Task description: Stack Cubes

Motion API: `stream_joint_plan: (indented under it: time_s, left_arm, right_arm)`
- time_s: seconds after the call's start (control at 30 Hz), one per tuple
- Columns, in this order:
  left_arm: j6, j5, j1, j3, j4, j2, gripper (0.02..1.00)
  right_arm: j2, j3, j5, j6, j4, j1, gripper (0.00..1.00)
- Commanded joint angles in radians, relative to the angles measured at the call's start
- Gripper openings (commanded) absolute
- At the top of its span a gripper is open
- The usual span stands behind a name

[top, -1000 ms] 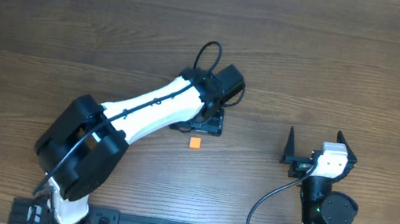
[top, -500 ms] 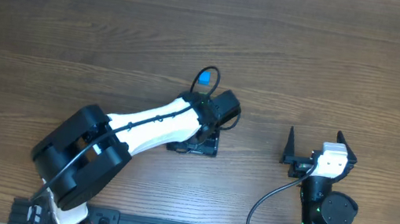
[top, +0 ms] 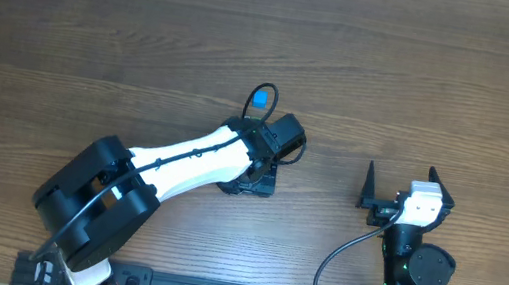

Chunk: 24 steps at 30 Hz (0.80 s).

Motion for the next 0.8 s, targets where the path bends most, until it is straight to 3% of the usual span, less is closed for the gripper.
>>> stream_joint_plan:
  time_s: [0.03, 0.17, 0.4, 0.8]
  left_arm:
    - [-0.002, 0.005, 0.005, -0.001, -0.011, -0.024, 0.303]
    - [-0.002, 0.005, 0.005, -0.001, -0.012, -0.024, 0.205]
    - [-0.007, 0.018, 0.005, 0.018, -0.040, -0.045, 0.119]
    - [-0.005, -0.055, 0.052, 0.324, -0.289, -0.077, 0.102]
  right_arm:
    - [-0.010, -0.005, 0.009, -0.005, -0.004, 0.005, 0.991]
    - [-0.010, -0.005, 0.009, -0.005, -0.004, 0.005, 0.993]
    - [-0.010, -0.005, 0.009, -0.005, -0.004, 0.005, 0.991]
    - [-0.010, -0.005, 0.009, -0.005, -0.004, 0.005, 0.993]
